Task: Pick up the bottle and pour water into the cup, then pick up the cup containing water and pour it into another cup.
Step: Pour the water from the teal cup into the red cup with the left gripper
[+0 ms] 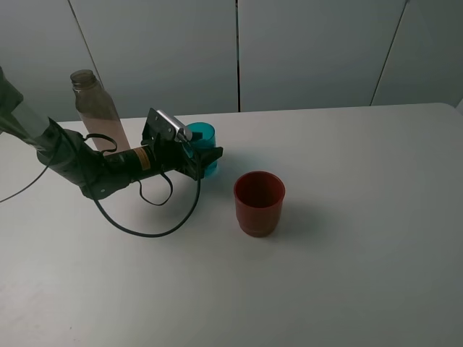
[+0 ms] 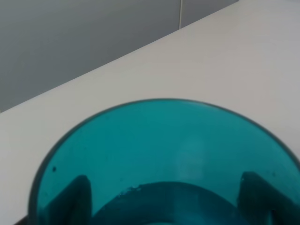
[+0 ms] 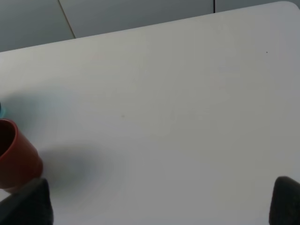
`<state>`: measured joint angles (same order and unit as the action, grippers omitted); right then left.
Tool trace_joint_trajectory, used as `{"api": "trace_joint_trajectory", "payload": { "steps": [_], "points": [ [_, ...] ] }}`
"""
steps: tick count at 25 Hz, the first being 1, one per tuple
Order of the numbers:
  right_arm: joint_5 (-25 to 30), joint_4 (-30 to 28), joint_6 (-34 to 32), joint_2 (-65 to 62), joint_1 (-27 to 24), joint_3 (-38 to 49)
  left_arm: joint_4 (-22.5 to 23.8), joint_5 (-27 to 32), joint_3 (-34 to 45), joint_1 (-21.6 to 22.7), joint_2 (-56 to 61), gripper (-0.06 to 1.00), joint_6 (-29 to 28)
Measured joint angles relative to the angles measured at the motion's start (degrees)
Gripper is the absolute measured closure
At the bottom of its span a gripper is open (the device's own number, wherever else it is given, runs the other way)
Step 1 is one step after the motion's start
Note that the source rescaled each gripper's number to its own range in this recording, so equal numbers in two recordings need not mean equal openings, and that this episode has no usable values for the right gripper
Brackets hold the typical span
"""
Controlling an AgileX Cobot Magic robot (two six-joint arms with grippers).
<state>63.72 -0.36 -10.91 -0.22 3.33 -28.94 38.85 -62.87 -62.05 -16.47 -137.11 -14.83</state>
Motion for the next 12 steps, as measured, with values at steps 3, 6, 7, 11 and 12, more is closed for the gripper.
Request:
{"api": "trace_joint_trajectory", "payload": {
  "steps": [3,6,7,11,12],
  "points": [
    [0.0,0.0,0.0,0.0,0.0,0.0,0.4,-0.1,0.0,0.0,0.0,0.84,0.0],
    [0.0,0.0,0.0,0.0,0.0,0.0,1.1,-0.4,0.0,0.0,0.0,0.84,0.0],
    [0.0,0.0,0.0,0.0,0.0,0.0,1.6,-0.5,0.0,0.0,0.0,0.85,0.0],
    [0.0,0.0,0.0,0.0,0.0,0.0,4.6,0.2,0.0,0.0,1.5,0.85,0.0],
    [0.0,0.0,0.0,0.0,0.0,0.0,5.4,0.9,0.0,0.0,2.2,0.85,0.0]
  ]
}}
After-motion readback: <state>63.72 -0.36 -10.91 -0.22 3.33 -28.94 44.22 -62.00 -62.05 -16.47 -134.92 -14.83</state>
